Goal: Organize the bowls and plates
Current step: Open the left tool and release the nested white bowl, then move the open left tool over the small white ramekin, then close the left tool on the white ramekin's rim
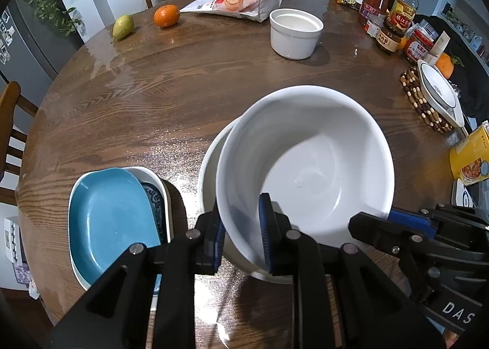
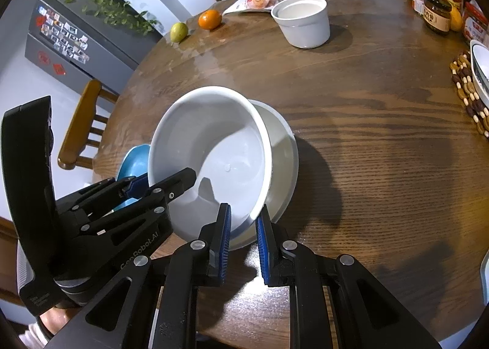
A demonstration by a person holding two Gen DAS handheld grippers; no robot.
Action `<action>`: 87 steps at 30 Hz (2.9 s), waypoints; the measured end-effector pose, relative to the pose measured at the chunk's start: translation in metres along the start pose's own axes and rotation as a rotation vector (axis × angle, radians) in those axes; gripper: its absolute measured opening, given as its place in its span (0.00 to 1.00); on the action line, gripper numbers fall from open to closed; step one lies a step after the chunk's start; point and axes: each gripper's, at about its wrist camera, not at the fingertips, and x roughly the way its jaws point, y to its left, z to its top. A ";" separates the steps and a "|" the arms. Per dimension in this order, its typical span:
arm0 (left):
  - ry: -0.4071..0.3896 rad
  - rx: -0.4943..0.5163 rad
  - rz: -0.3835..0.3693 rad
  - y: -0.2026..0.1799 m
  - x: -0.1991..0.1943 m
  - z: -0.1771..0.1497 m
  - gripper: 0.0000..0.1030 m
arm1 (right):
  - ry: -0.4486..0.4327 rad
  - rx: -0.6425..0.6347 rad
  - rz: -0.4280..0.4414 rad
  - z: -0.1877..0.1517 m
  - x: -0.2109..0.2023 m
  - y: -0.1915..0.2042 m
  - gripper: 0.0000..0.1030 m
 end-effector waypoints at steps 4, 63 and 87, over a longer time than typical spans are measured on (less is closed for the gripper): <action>-0.023 -0.005 0.007 0.002 -0.006 0.001 0.46 | 0.004 -0.002 -0.014 0.000 -0.001 0.002 0.21; -0.185 0.052 -0.015 -0.022 0.014 0.199 0.68 | -0.283 0.077 -0.165 0.170 -0.059 -0.057 0.26; 0.007 0.031 -0.011 -0.032 0.115 0.220 0.67 | -0.099 0.155 -0.111 0.222 0.036 -0.102 0.26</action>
